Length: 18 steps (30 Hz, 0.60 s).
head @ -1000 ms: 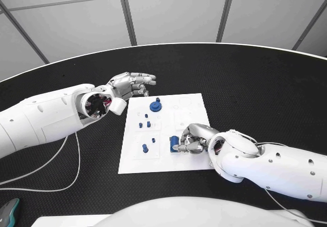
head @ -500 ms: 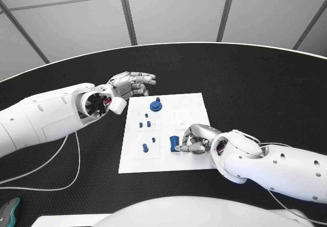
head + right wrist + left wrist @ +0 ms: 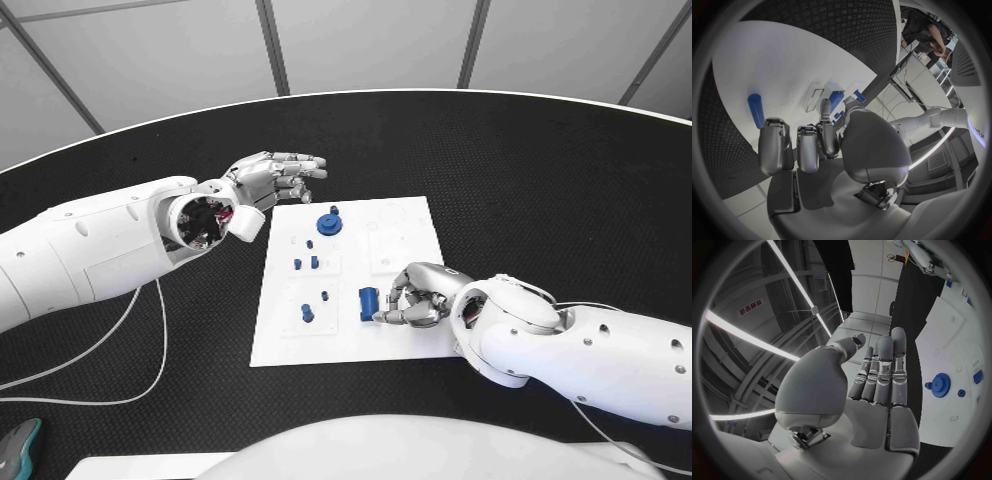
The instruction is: Assemble the parts on the task board
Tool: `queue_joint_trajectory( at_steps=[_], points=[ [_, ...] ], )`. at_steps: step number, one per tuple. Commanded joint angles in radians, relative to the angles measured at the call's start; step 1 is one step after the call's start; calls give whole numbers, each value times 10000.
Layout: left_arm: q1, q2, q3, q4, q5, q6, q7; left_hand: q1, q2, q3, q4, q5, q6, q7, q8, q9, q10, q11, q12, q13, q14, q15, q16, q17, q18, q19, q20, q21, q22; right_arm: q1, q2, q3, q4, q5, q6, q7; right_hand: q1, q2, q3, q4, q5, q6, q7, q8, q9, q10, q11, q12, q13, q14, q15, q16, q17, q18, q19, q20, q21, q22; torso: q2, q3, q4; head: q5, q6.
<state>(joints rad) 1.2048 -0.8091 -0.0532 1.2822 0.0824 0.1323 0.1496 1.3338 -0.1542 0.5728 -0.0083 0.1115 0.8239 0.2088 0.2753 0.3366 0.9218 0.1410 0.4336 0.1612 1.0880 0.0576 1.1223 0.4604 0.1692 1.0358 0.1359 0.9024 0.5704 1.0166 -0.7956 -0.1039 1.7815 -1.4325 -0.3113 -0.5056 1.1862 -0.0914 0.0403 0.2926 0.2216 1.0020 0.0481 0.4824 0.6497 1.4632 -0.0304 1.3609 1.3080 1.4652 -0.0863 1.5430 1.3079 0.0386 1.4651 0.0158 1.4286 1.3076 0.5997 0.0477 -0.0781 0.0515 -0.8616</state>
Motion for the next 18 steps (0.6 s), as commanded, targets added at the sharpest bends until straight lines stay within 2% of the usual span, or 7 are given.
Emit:
queue_joint_trajectory(
  at_steps=[1,7,8,9,10,13,18],
  points=[
    [0,-7,0,10,0,-2,2,26,21,-20,29,-39,-63,55,28,13,-74,2,58,17,-94,4,44,-9,162,-2,69,-48,-14,1,-355,-2,223,0,-375,137,321,57,118,-60,127,-90,-6,31,-27,58,54,-27,1184,963,-21,39,2213,-130,839,-3,30,2289,9,4,-10,8,27],
    [0,-13,0,-3,0,-7,8,26,21,-20,29,-39,-63,55,28,13,-74,2,58,17,-94,4,44,-9,162,-2,69,-48,-14,7,-1301,3,773,-1,-1106,417,758,72,356,-47,469,-262,45,-118,-147,15,85,-103,1147,960,-4,30,2202,-127,834,5,10,2284,-18,19,-45,-27,63],
    [0,-12,0,-6,0,-5,10,26,21,-20,29,-39,-63,55,28,13,-74,2,58,17,-94,4,44,-9,162,-2,69,-48,-14,8,-1492,3,854,-1,-1222,470,1005,80,518,-67,664,-485,139,-353,-285,2,157,-121,1142,961,44,32,2207,-131,836,30,24,2287,-21,24,-53,-46,60],
    [-1,-11,0,-10,0,-3,12,26,21,-20,29,-39,-63,55,28,13,-74,2,58,17,-94,4,44,-9,162,-2,69,-48,-14,9,-1671,4,913,-1,-1319,506,1101,68,587,-64,721,-510,172,-436,-343,-16,186,-157,1121,958,73,24,2195,-131,835,50,19,2286,-17,21,-46,-57,64],
    [-1,-7,0,-17,0,2,15,26,21,-20,29,-39,-63,55,28,13,-74,2,58,17,-94,4,44,-9,162,-2,69,-48,-14,10,-1835,4,946,-1,-1392,538,1176,68,645,-66,748,-495,181,-478,-377,-22,198,-170,1114,959,87,28,2202,-131,834,60,18,2286,-24,41,-70,-67,92],
    [-2,8,0,-34,0,15,18,26,21,-20,29,-39,-63,55,28,13,-74,2,58,17,-94,4,44,-9,162,-2,69,-48,-14,10,-2197,2,905,-2,-1581,607,1321,57,811,-49,809,-457,215,-639,-507,-75,225,-289,1043,951,116,8,2171,-131,833,93,21,2287,-32,45,-83,-128,96],
    [-4,17,0,-38,0,43,22,37,22,-17,26,-38,-62,52,30,15,-75,1,67,17,-96,3,48,-14,163,0,69,-49,-15,5,-2400,-4,651,-148,-1627,492,1377,23,893,-46,818,-434,236,-739,-590,-76,240,-306,1036,955,127,18,2189,-129,830,108,11,2284,-21,100,-127,-205,147]
  ],
)
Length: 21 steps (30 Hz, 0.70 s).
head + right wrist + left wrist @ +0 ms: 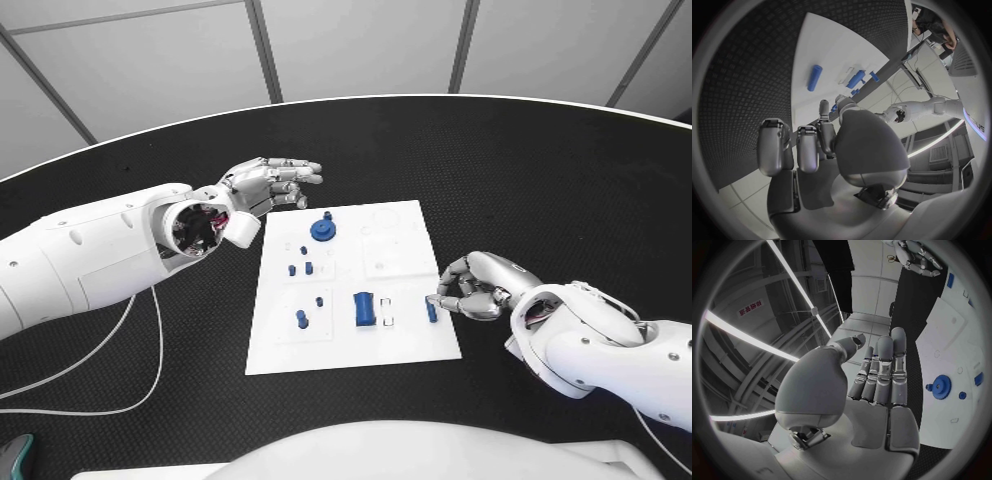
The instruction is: Assemble the parts on the task board
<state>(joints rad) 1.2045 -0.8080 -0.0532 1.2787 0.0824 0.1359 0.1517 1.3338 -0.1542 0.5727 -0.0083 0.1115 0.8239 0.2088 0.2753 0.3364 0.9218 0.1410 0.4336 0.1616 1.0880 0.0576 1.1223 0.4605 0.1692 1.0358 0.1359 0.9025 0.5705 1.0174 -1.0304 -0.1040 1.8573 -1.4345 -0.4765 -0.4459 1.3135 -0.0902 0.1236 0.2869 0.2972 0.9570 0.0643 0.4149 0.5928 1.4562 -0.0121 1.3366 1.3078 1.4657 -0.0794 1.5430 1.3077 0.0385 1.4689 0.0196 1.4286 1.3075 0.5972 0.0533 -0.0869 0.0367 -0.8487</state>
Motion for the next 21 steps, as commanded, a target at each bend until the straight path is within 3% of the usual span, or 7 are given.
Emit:
queue_joint_trajectory(
  at_steps=[1,3,9,21],
  points=[
    [-1,7,0,-4,0,10,1,37,22,-17,26,-38,-62,52,31,17,-75,1,67,13,-96,3,48,-15,162,-1,69,-49,-17,-4,-51,-3,-130,-175,32,-146,95,-7,66,18,60,18,83,-89,-40,-12,65,-79,1028,950,62,17,2190,-127,792,74,6,2284,6,47,-40,-70,17],
    [-2,7,0,1,0,29,4,37,22,-17,26,-38,-62,52,31,17,-75,1,67,13,-96,3,48,-15,162,-1,69,-49,-17,-8,-28,-6,-248,-400,119,-439,-15,-72,59,44,38,69,108,-156,-103,-2,88,-74,1035,953,83,24,2202,-129,793,90,15,2286,9,45,-14,-152,15],
    [-3,-4,-1,5,0,36,6,37,22,-17,26,-38,-62,52,31,17,-75,1,67,13,-96,3,48,-15,162,-1,69,-49,-17,-15,76,-10,-411,-599,271,-908,-163,-132,58,50,72,168,109,-207,-163,-4,94,-99,1022,953,93,24,2203,-127,792,106,9,2284,12,-12,24,-179,-25],
    [-3,-10,-1,22,0,35,2,37,22,-17,26,-38,-62,52,31,17,-75,1,67,13,-96,3,48,-15,162,-1,69,-49,-17,-26,519,-14,-652,-661,594,-1094,-606,-283,-44,57,12,314,108,-278,-240,-5,98,-136,1008,949,98,13,2188,-120,786,122,-23,2275,14,-24,24,-173,-64]
  ],
)
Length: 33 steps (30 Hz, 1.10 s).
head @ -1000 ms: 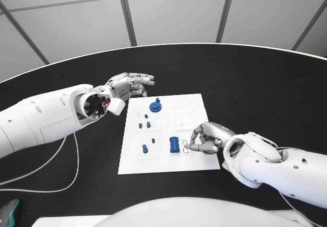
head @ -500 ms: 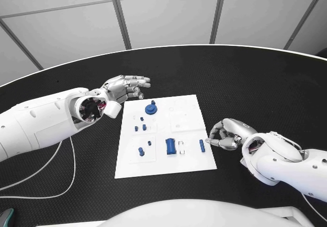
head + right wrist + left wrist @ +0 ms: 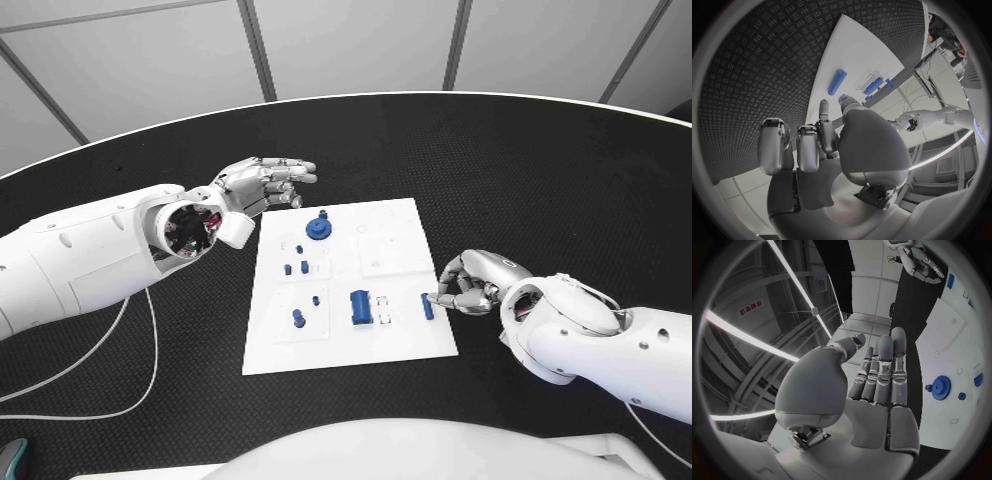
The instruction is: Assemble the parts on the task board
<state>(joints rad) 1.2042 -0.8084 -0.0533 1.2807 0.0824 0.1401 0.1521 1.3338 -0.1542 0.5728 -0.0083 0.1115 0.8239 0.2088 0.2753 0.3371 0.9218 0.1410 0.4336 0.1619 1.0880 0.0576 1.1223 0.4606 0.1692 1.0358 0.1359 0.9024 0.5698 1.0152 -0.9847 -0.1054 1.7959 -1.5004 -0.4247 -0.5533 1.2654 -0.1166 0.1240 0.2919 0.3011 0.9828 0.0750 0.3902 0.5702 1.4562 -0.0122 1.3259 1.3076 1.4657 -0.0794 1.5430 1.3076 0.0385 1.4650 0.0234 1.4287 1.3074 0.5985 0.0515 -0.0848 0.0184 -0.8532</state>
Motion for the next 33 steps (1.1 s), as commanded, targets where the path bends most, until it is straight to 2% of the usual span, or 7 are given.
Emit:
queue_joint_trajectory(
  at_steps=[1,7,17,29,33],
  points=[
    [1,-8,0,1,0,-12,-2,37,22,-17,26,-38,-62,52,30,10,-75,1,67,10,-96,3,48,-16,163,-1,69,-49,-10,-6,92,-1,-61,-3,120,-31,-190,-49,-74,6,-42,53,6,-48,-26,-16,103,-54,996,944,102,1,2171,-110,816,87,-73,2264,-3,-1,-7,27,-18],
    [1,-10,0,16,0,1,-2,37,22,-17,26,-38,-62,52,30,10,-75,1,67,10,-96,3,48,-16,163,-1,69,-49,-10,-21,226,-3,-149,-5,328,-95,-474,-160,-213,6,-109,24,37,-114,-60,-86,134,-188,920,936,127,-20,2141,-94,797,107,-169,2240,-4,-10,1,48,-39],
    [2,-26,0,28,0,-7,-7,45,16,-20,28,-40,-62,51,34,14,-81,1,80,11,-99,2,55,-27,162,1,68,-51,-12,-87,441,-7,-291,-6,659,-162,-470,-203,-240,-19,-130,8,39,-129,-65,-100,137,-210,909,936,132,-20,2142,-93,795,113,-175,2238,-7,-5,2,82,-88],
    [2,-50,1,41,0,-18,-13,45,16,-20,28,-40,-62,51,34,14,-81,1,80,11,-99,2,55,-27,162,1,68,-51,-12,-140,602,-13,-456,-341,1086,-218,-25,-222,-108,-77,-192,63,10,-117,-55,-98,113,-193,932,937,117,-20,2148,-99,799,114,-137,2248,-10,-7,-19,109,-155],
    [3,-53,1,39,0,-19,-16,45,16,-20,28,-40,-62,51,34,14,-81,1,80,11,-99,2,55,-27,162,1,68,-51,-12,-183,666,-16,-540,-423,1179,-250,330,-215,52,-126,-203,75,-7,-129,-60,-90,95,-178,949,941,99,-13,2162,-101,801,102,-121,2253,-10,4,-26,114,-165]
  ],
)
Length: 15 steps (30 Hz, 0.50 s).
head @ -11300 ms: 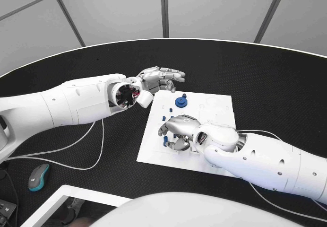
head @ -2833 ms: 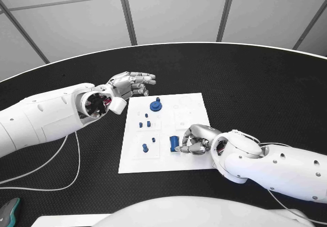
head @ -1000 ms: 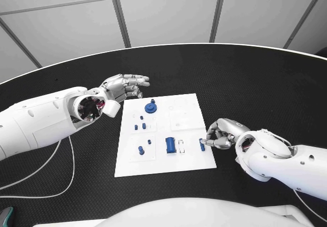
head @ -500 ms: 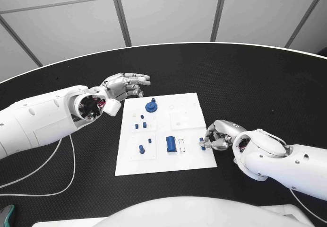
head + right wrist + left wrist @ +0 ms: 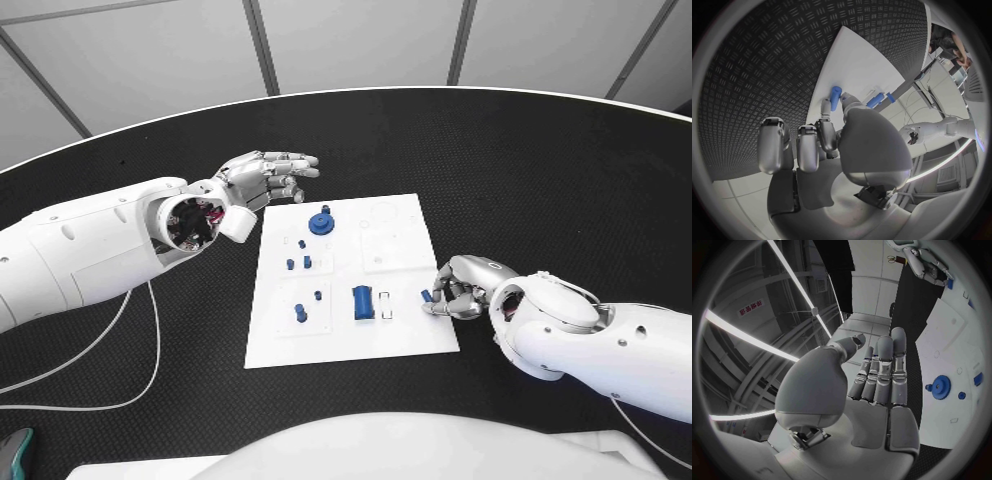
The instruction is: Assemble the parts on the task board
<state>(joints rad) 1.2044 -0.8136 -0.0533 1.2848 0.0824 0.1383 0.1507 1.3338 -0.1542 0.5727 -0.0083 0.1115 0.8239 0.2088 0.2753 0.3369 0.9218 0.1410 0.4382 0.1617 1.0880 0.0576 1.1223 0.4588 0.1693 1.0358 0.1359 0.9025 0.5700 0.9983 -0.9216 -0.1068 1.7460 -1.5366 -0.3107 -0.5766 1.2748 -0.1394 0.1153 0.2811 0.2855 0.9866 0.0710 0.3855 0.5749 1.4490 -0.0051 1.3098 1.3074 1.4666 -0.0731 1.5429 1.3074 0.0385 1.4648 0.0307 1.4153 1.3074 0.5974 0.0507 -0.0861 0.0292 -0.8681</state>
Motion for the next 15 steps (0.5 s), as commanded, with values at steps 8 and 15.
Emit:
queue_joint_trajectory(
  at_steps=[8,15],
  points=[
    [1,8,1,-13,0,-6,-10,45,16,-21,29,-40,-62,51,35,17,-81,1,35,13,-100,3,56,-10,162,1,69,-52,-15,-47,208,-5,-196,-410,92,-100,1120,100,872,-159,-894,78,4,-134,-144,-33,-8,-36,958,934,7,-10,2176,-103,805,-1,23,2256,4,8,6,2,-34],
    [1,8,1,-8,0,-19,-16,41,14,-25,37,-41,-64,52,36,19,-85,1,43,13,-102,4,60,-17,161,2,69,-54,-16,-54,271,-5,-230,-579,180,-133,1508,-49,1337,-308,-831,124,6,-161,-169,-42,-9,-37,970,938,5,-3,2192,-106,807,-6,37,2260,0,11,0,6,-45]
  ],
)
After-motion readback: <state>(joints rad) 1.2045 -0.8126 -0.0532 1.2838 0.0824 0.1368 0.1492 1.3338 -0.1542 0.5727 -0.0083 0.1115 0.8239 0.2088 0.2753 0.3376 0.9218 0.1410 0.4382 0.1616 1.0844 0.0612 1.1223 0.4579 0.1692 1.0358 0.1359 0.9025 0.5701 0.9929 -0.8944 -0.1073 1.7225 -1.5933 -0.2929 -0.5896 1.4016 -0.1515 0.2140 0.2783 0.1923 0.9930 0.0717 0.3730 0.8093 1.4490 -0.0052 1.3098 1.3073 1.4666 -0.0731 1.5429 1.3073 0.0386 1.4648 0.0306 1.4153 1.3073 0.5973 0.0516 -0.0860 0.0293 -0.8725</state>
